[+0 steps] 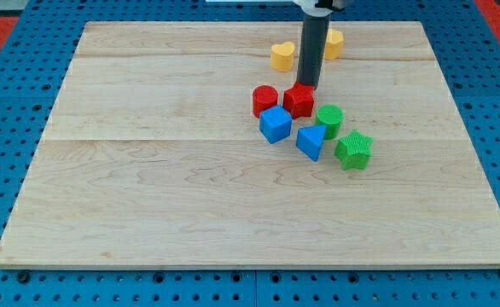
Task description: Place the red blocks towards the top left side of the blue cube
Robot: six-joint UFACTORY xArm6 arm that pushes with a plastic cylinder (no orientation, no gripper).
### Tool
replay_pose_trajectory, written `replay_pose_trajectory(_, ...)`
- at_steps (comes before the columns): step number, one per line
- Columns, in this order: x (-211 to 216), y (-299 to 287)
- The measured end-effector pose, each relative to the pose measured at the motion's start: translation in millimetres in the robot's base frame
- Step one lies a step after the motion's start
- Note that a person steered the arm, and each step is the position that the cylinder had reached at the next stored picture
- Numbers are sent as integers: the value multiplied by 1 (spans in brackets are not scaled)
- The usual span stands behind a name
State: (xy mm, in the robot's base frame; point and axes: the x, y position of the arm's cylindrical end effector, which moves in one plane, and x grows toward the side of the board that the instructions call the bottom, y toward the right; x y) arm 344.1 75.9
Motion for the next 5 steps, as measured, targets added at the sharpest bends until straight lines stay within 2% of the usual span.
replay_pose_trajectory(1,3,3)
replay_pose_trajectory(2,4,37)
replay_pose_trajectory(4,36,38)
replay_pose_trajectory(5,36,19)
